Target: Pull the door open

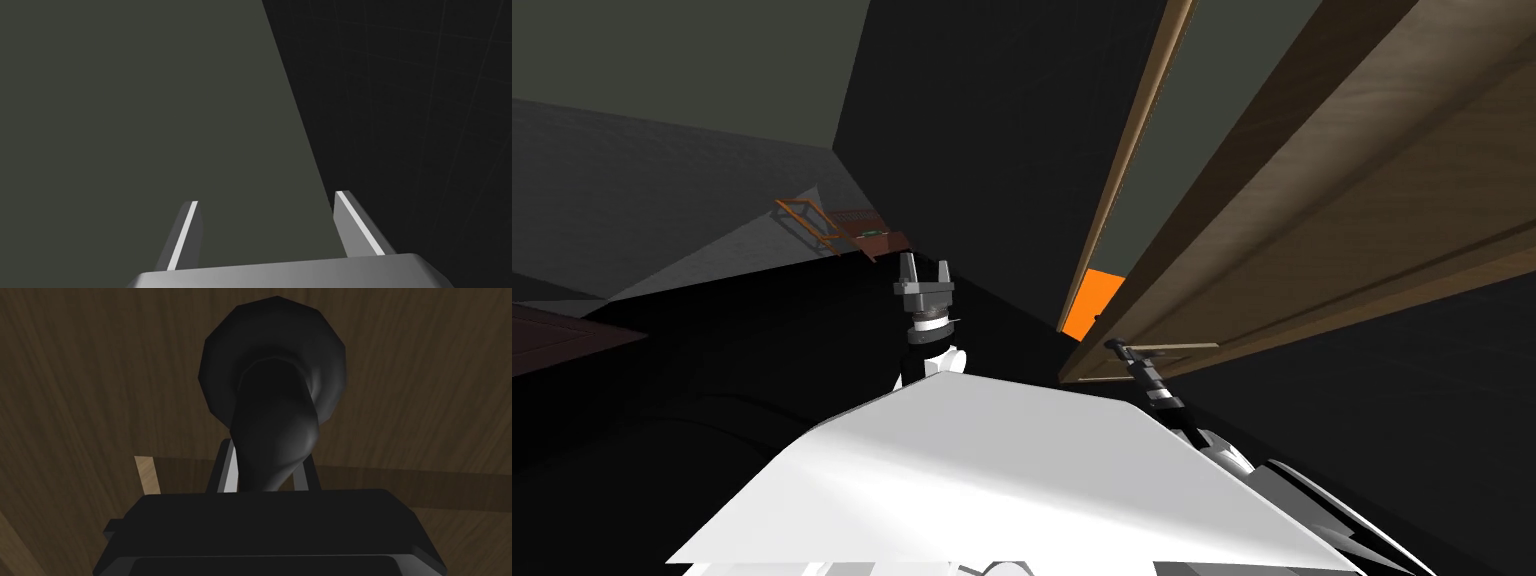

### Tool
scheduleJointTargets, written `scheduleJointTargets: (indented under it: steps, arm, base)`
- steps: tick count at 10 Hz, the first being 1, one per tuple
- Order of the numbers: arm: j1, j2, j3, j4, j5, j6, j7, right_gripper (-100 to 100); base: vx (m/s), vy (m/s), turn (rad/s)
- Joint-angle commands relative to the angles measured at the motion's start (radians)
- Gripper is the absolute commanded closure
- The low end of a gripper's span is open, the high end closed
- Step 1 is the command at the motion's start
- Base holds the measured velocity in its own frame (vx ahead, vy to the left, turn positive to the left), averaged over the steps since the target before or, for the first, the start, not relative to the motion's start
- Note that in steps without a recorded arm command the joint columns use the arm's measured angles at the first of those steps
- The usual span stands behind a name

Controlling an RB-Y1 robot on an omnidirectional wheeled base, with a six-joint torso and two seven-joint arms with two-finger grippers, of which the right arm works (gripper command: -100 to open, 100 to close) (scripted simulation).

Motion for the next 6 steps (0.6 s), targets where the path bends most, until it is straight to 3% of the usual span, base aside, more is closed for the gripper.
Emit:
scheduleJointTargets:
  steps: [1, 4, 6]
  arm:
    - [0.012, 0.002, -0.003, -0.03, -0.011, 0.024, 0.021, 100]
    - [0.03, 0.003, -0.017, -0.107, -0.042, 0.09, 0.066, 100]
    - [0.034, 0.004, -0.02, -0.124, -0.048, 0.104, 0.076, 100]
  base:
    - [-0.166, -0.096, 0.13]
    - [-0.158, -0.074, 0.178]
    - [-0.097, -0.053, 0.08]
